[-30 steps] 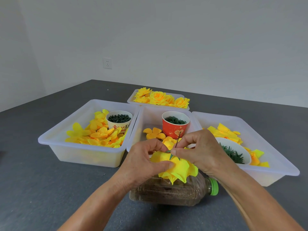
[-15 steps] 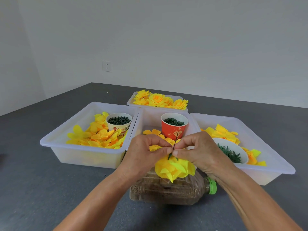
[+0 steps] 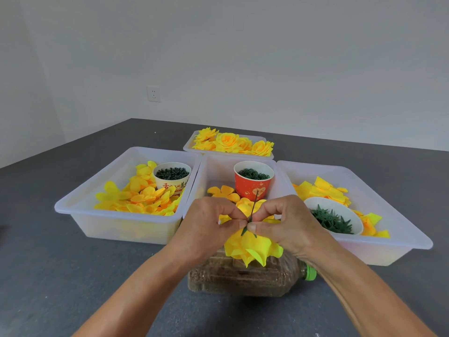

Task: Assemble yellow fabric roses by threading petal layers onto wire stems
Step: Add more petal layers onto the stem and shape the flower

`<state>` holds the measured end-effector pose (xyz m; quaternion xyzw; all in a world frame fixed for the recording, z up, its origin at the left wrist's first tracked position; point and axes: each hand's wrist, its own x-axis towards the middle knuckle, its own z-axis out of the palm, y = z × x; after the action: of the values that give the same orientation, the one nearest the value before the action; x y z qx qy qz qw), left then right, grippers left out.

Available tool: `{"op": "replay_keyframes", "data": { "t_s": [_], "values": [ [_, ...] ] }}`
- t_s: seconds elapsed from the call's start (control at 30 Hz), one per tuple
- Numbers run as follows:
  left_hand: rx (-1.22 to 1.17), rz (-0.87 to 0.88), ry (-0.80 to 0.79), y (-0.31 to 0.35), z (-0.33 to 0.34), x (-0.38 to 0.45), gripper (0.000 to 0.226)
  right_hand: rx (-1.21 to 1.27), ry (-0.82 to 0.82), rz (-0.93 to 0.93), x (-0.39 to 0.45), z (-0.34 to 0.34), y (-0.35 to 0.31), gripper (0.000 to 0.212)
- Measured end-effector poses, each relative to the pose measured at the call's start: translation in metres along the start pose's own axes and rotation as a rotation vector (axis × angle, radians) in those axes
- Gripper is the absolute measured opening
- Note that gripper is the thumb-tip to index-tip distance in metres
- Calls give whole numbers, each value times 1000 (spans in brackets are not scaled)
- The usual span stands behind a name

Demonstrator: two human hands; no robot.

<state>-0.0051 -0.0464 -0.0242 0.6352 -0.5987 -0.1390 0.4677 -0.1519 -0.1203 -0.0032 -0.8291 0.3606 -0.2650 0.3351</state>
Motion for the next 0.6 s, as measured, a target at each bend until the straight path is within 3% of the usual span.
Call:
{"op": "replay_keyframes", "data": {
  "t_s": [0.2, 0.37, 0.6],
  "values": [
    [0, 54, 35, 2, 0, -1, 5, 145, -62, 73, 1, -9, 0, 22],
    [-17, 75, 64, 3, 1, -3, 10, 178, -12, 40, 1, -6, 3, 14],
    [-31, 121, 62, -1, 4, -3, 5, 163, 105, -110, -3, 5, 14, 34]
  ]
}}
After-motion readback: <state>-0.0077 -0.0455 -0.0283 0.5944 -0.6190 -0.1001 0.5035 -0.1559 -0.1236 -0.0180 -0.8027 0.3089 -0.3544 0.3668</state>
